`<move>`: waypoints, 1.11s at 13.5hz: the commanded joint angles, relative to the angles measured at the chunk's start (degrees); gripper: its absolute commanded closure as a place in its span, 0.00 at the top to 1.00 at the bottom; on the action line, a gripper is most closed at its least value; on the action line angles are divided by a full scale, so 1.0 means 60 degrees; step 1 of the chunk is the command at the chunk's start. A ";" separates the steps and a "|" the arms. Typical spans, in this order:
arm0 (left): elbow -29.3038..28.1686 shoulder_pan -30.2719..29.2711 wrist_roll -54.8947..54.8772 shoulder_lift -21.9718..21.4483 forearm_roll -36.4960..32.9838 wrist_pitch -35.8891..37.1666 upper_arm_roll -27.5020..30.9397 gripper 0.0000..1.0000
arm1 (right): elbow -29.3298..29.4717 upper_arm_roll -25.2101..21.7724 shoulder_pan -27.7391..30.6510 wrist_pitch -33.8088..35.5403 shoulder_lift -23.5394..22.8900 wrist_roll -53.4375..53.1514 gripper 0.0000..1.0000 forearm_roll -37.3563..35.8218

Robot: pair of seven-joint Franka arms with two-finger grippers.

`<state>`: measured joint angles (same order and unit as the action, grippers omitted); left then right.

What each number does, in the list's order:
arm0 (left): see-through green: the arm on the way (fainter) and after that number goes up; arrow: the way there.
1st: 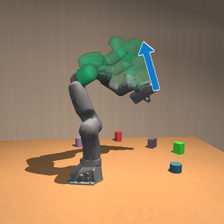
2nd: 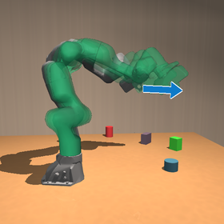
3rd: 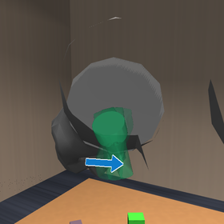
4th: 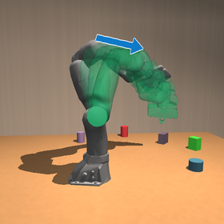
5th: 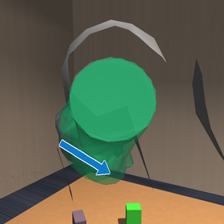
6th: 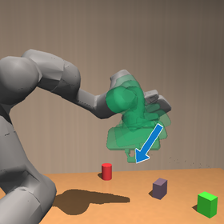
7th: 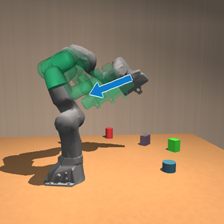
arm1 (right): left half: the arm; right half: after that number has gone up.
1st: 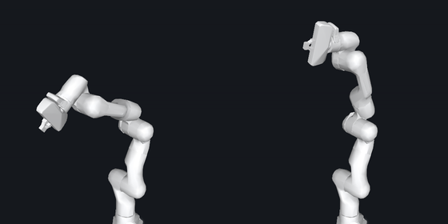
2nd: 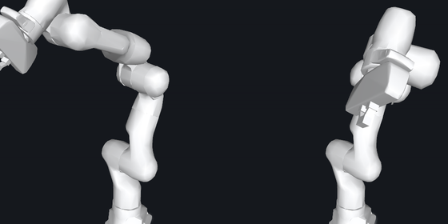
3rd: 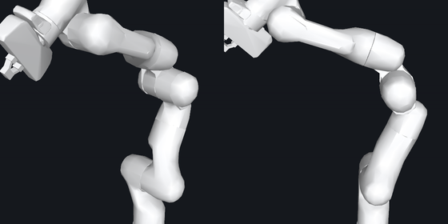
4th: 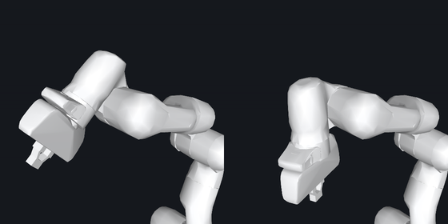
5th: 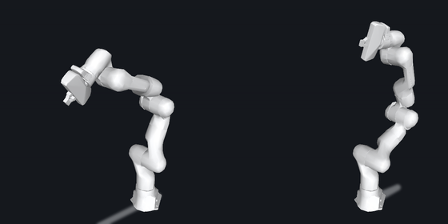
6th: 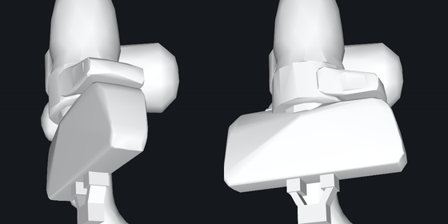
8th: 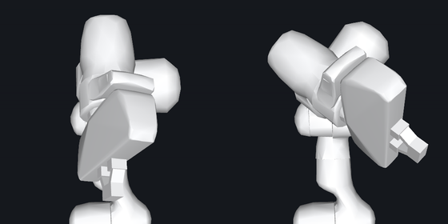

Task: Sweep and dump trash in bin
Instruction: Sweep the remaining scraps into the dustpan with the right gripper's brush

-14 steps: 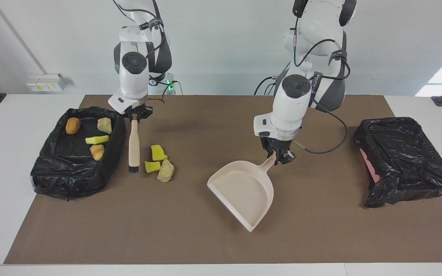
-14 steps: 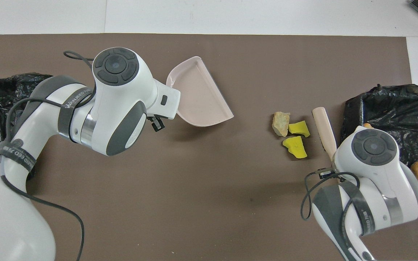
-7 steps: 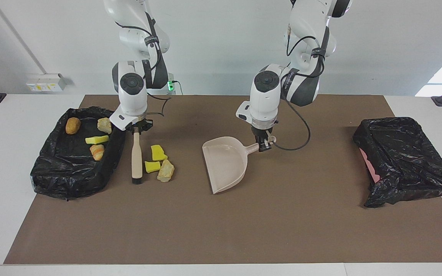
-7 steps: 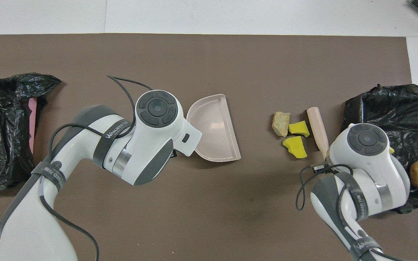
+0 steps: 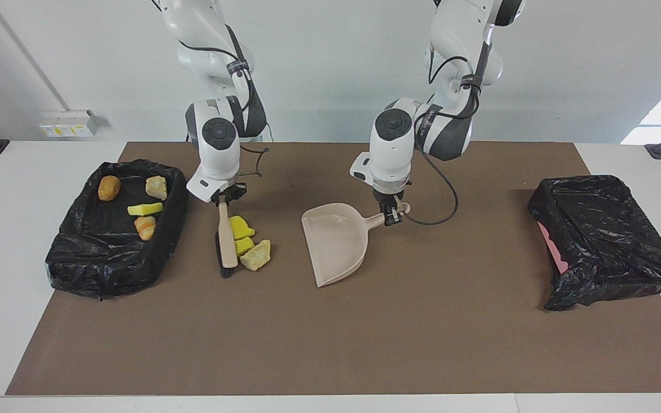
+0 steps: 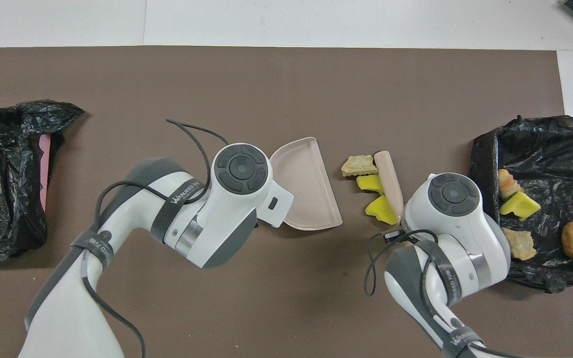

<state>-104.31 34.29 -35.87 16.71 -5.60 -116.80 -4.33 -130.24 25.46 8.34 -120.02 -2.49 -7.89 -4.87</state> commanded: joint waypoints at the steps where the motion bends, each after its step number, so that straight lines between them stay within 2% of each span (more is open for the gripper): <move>1: -0.0310 0.0496 0.0543 0.0232 -0.0195 -0.0629 0.0121 0.00 | 0.0612 0.0063 -0.0580 0.0301 -0.0478 0.0084 0.00 0.1013; 4: -0.0325 0.0453 0.0530 0.0291 -0.0195 -0.0820 0.0121 0.00 | 0.0904 0.0063 -0.1008 0.0490 -0.0508 0.0128 0.00 0.2520; 5: -0.0325 0.0424 0.0515 0.0291 -0.0195 -0.0850 0.0121 0.00 | 0.1253 0.0063 -0.1023 0.0955 -0.0493 0.0157 0.00 0.2787; 10: -0.0310 0.0380 0.0515 0.0291 -0.0209 -0.0748 0.0136 0.00 | 0.3539 -0.0039 -0.0102 0.4820 -0.0113 0.0655 0.00 0.3171; 11: -0.0310 0.0351 0.0486 0.0291 -0.0224 -0.0733 0.0136 0.00 | 0.3324 -0.0069 -0.0130 0.5219 0.0163 0.0336 0.00 0.2909; 12: -0.0310 0.0350 0.0442 0.0291 -0.0354 -0.0704 0.0136 0.00 | 0.2235 -0.0069 -0.0231 0.4643 0.0862 -0.0146 0.00 0.1935; 13: -0.0310 0.0394 0.0442 0.0277 -0.0675 -0.0631 0.0136 0.00 | 0.0919 -0.0040 -0.0189 0.3404 0.1464 0.0038 0.00 0.1099; 14: -0.0310 0.0467 0.0442 0.0262 -0.0881 -0.0485 0.0136 0.00 | 0.0238 -0.0040 -0.0217 0.2696 0.1499 0.0286 0.00 0.0916; 15: -0.0310 0.0511 0.0442 0.0219 -0.1115 -0.0266 0.0136 0.00 | 0.0043 -0.0040 -0.0189 0.2297 0.1195 0.0405 0.00 0.0769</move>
<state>-105.21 36.52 -33.44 18.27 -8.83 -119.46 -4.19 -121.85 24.98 6.98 -99.54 2.64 -7.09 2.18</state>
